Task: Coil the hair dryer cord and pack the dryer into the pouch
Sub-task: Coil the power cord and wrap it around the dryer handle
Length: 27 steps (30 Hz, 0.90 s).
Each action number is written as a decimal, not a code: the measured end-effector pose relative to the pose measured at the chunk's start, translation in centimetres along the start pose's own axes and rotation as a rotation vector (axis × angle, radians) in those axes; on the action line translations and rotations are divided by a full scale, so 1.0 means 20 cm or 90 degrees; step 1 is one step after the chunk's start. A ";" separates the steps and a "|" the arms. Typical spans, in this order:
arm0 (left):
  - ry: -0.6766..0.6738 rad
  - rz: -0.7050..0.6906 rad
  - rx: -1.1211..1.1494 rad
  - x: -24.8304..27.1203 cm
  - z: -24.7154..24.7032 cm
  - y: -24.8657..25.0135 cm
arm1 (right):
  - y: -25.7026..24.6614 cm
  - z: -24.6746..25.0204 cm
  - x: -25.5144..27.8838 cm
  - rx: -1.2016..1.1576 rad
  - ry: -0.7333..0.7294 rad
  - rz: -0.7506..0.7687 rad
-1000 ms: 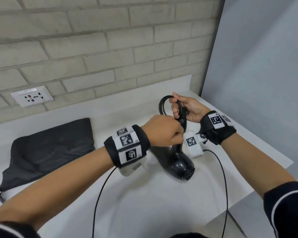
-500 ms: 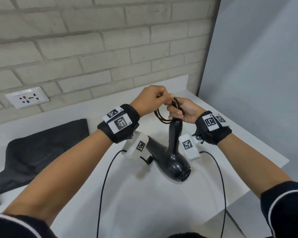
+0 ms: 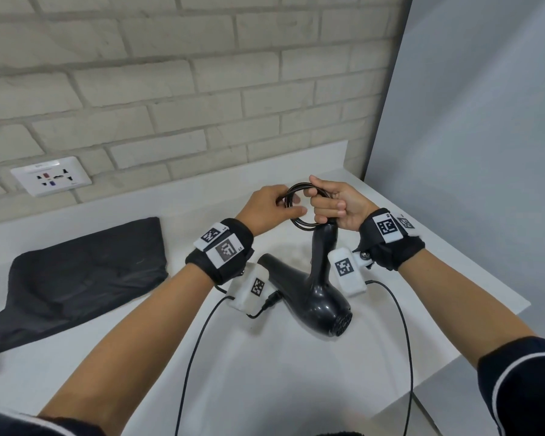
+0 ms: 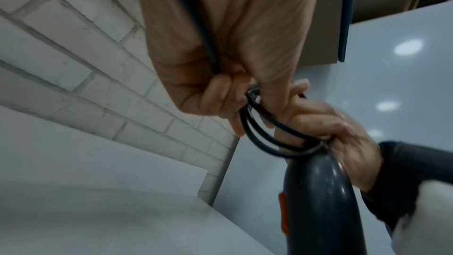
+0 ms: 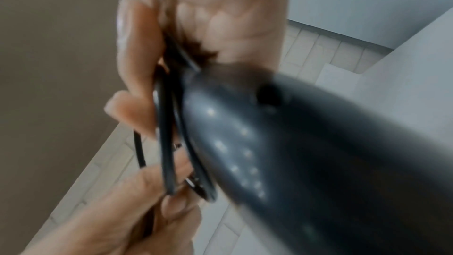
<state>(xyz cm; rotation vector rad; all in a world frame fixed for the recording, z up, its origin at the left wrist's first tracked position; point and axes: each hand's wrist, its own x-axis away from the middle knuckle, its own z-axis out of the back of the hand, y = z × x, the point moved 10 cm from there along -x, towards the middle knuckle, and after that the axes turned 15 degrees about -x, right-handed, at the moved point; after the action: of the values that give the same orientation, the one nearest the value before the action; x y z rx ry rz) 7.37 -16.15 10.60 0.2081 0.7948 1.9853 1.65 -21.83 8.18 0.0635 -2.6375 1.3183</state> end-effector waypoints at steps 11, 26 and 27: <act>-0.047 -0.040 0.076 0.04 -0.13 0.07 | 0.01 0.05 0.00 -0.037 0.015 -0.013; -0.120 0.124 0.534 0.08 -0.23 -0.03 | 0.01 0.05 0.01 0.038 0.039 0.004; -0.130 0.118 0.517 0.08 -0.22 -0.03 | 0.01 0.05 0.01 0.035 0.040 0.001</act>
<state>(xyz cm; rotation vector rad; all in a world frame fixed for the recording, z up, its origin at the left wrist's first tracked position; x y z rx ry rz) 4.92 -16.56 6.48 0.9662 1.4454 1.6641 1.36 -22.51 7.53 0.0281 -2.5503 1.3711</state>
